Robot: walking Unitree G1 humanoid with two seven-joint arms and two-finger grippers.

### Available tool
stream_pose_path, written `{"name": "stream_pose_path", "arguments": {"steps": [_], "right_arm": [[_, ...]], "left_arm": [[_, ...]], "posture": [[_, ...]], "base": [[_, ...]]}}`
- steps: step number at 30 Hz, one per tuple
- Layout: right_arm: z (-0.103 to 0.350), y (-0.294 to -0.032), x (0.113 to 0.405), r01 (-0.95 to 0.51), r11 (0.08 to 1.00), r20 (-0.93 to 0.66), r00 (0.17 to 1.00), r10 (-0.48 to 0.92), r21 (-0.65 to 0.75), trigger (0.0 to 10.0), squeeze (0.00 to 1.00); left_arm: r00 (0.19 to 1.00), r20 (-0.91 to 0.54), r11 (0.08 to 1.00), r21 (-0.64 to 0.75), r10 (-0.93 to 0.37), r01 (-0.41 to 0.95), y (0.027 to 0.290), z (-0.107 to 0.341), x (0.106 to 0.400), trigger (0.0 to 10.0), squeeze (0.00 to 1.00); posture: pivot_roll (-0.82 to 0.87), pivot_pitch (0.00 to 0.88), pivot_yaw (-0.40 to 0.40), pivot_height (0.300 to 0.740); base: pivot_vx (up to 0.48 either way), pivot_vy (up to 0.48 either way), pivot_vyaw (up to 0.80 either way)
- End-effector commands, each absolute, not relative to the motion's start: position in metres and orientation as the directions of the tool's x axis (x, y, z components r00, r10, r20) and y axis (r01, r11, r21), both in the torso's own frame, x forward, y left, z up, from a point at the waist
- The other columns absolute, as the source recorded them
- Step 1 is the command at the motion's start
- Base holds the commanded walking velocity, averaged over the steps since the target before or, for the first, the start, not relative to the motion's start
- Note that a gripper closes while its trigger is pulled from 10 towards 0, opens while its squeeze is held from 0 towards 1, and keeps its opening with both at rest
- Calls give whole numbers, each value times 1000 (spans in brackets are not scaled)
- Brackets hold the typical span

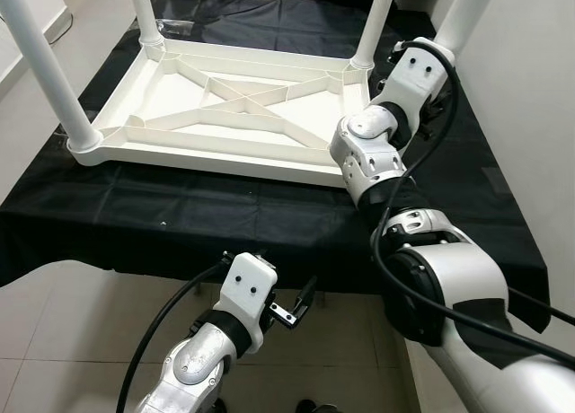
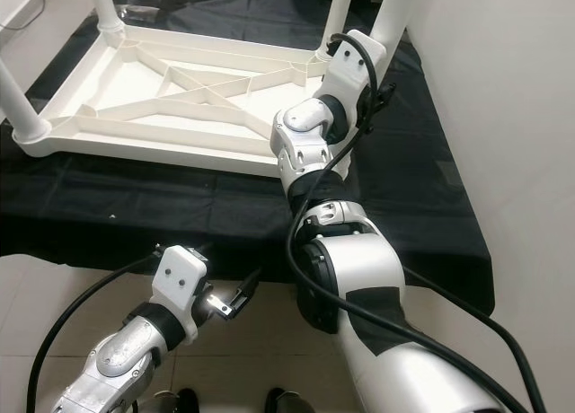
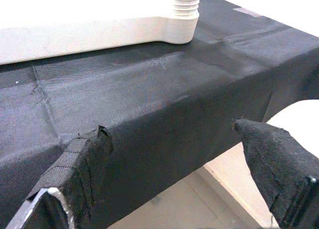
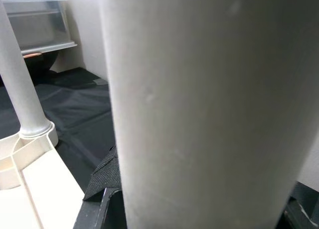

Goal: Building children table

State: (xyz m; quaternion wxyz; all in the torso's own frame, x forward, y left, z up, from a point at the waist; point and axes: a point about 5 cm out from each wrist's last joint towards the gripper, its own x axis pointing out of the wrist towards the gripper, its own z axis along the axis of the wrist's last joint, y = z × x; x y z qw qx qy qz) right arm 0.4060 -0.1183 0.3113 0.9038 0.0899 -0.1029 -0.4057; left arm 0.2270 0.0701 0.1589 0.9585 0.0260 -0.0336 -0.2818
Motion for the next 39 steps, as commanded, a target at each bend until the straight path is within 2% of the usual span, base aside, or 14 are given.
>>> {"name": "stream_pose_path", "arguments": {"steps": [1, 12, 13, 16, 17, 18, 32, 33, 34, 39], "right_arm": [[272, -116, 408, 739, 654, -35, 667, -744, 163, 10000, 0], [272, -122, 408, 751, 636, -51, 653, -756, 177, 10000, 0], [273, -122, 408, 751, 636, -39, 651, -758, 177, 10000, 949], [275, -123, 408, 751, 635, -25, 649, -760, 178, 10000, 949], [277, -122, 408, 746, 642, -14, 654, -756, 180, 10000, 922], [277, -121, 408, 741, 643, -21, 659, -752, 192, 10000, 0], [278, -114, 407, 721, 654, -24, 676, -737, 230, 10000, 0], [277, -113, 407, 722, 652, -27, 675, -738, 233, 10000, 714], [276, -112, 407, 715, 659, -23, 682, -731, 233, 10000, 1000], [273, -106, 406, 696, 678, -27, 702, -711, 236, 10000, 1000]], "left_arm": [[836, 32, 836, 65, -548, 545, 68, 154, 223, 10000, 0], [837, 31, 836, 64, -547, 545, 69, 153, 223, 10000, 0], [836, 28, 836, 65, -548, 545, 69, 153, 223, 10000, 0], [836, 25, 835, 66, -549, 546, 69, 152, 222, 10000, 0], [836, 25, 835, 66, -548, 546, 69, 152, 222, 10000, 0], [836, 26, 835, 65, -548, 546, 69, 152, 222, 10000, 0], [835, 24, 835, 68, -549, 547, 69, 151, 223, 10000, 0], [836, 24, 835, 67, -549, 546, 69, 151, 223, 10000, 0], [836, 23, 835, 68, -548, 546, 69, 151, 223, 10000, 0], [836, 23, 835, 69, -549, 546, 69, 151, 224, 10000, 0]], "posture": [[117, 245, -82, 740], [117, 245, -83, 740], [116, 242, -82, 740], [116, 242, -82, 740], [116, 241, -82, 740], [117, 238, -82, 740], [118, 231, -80, 740], [117, 229, -79, 740], [118, 229, -79, 740], [115, 227, -78, 740]], "base": [[0, 0, 0], [0, 0, 0], [0, 0, 0], [0, 0, 0], [0, 0, 0], [0, 0, 0], [0, 0, 0], [0, 0, 0], [0, 0, 0], [0, 0, 0]]}}
